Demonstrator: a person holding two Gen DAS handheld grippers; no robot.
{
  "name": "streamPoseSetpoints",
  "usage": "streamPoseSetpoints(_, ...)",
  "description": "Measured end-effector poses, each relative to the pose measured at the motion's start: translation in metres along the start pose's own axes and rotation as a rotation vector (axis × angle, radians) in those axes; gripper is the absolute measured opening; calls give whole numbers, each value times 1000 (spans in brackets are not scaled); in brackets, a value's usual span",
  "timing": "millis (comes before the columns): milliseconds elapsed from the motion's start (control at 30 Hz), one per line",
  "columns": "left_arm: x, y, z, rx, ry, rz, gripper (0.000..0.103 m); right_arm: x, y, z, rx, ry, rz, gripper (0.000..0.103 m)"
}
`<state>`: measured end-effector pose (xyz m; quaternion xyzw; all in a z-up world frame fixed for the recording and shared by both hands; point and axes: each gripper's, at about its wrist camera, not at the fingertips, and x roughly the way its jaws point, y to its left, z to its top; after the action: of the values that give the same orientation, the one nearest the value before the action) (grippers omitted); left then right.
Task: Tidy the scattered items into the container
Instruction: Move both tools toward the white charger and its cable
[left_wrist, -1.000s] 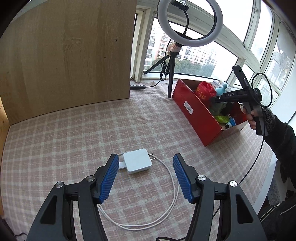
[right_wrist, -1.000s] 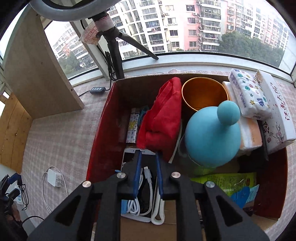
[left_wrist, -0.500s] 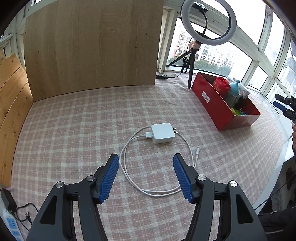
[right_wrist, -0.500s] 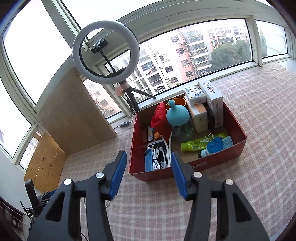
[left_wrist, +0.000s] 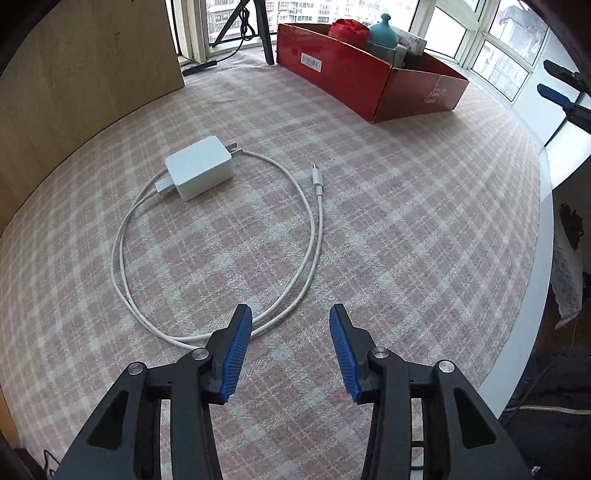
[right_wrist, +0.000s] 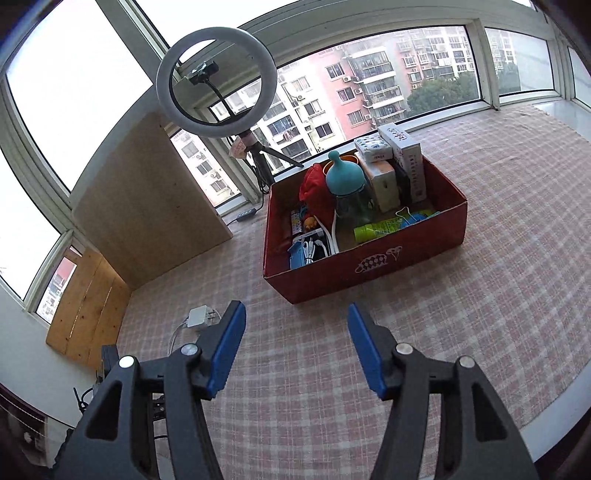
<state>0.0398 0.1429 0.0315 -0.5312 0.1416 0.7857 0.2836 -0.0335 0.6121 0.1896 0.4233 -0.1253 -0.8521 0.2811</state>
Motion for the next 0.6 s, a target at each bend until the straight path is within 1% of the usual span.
streamPoseSetpoints(100,2,3,-1,44,11,-25,41,-6,-6,-12,38,1,-22,57)
streamPoseSetpoints(200,2,0,-3,120,30,-32,41,-13,-9,-22,74,2,-35,57)
streamPoseSetpoints(300,-6,-5,-2,198,20,-47,41,-21,-6,-30,82,-11,-53,59)
streamPoseSetpoints(333,-5,-6,-1,217,24,-48,41,-22,-4,-32,85,-13,-59,61)
streamPoseSetpoints(467,3,-12,6,282,52,-32,41,-22,6,-40,87,-7,-63,61)
streamPoseSetpoints(600,16,-14,7,321,79,-28,41,-24,16,-44,75,-11,-71,61)
